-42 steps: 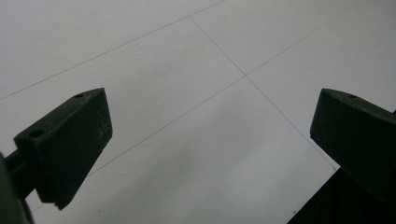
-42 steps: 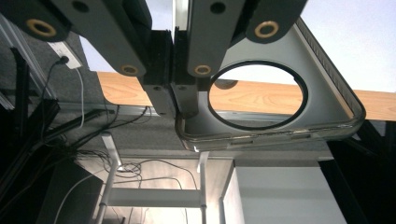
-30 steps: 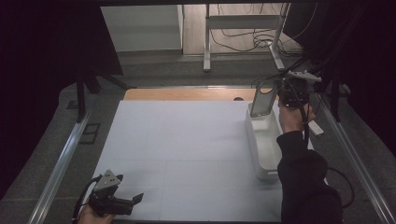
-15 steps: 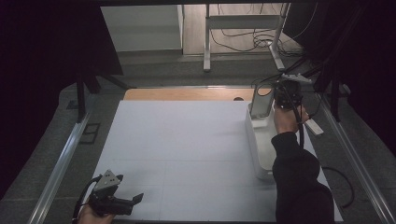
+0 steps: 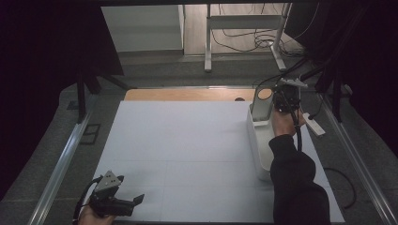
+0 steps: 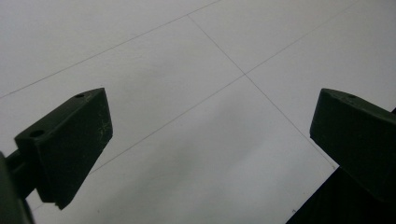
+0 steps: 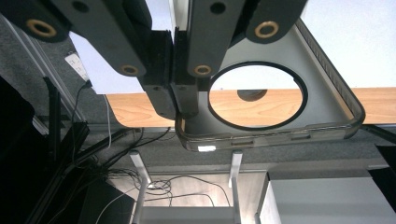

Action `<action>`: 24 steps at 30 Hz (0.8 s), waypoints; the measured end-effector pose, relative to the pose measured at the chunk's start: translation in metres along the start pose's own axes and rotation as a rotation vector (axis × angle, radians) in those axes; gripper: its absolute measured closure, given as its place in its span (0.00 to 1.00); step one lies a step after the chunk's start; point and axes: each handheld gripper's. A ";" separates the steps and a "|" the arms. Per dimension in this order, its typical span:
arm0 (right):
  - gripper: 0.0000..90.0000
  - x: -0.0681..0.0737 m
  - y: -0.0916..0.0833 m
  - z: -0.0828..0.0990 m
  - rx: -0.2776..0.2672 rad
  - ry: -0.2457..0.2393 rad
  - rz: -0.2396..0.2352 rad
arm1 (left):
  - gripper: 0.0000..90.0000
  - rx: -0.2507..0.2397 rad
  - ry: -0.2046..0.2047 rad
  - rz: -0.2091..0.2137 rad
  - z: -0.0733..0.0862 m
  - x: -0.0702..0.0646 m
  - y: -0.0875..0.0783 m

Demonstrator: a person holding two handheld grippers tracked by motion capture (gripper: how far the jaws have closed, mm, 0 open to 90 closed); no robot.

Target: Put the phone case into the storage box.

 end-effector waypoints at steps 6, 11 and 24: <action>0.99 0.004 0.005 0.003 0.008 -0.005 0.011 | 0.00 0.001 0.001 0.000 0.000 0.000 0.000; 0.99 0.007 0.010 0.005 0.019 -0.003 0.023 | 0.00 0.002 0.003 -0.001 0.000 0.000 0.000; 0.99 0.009 0.018 0.010 0.025 0.015 0.051 | 0.00 0.006 0.011 0.000 0.000 -0.001 0.001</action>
Point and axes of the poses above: each handheld gripper's, and its own axes: y roughly forward along the jaws, z roughly out of its underside, x roughly to its left, and after that the axes turned 7 degrees about -y, right-handed
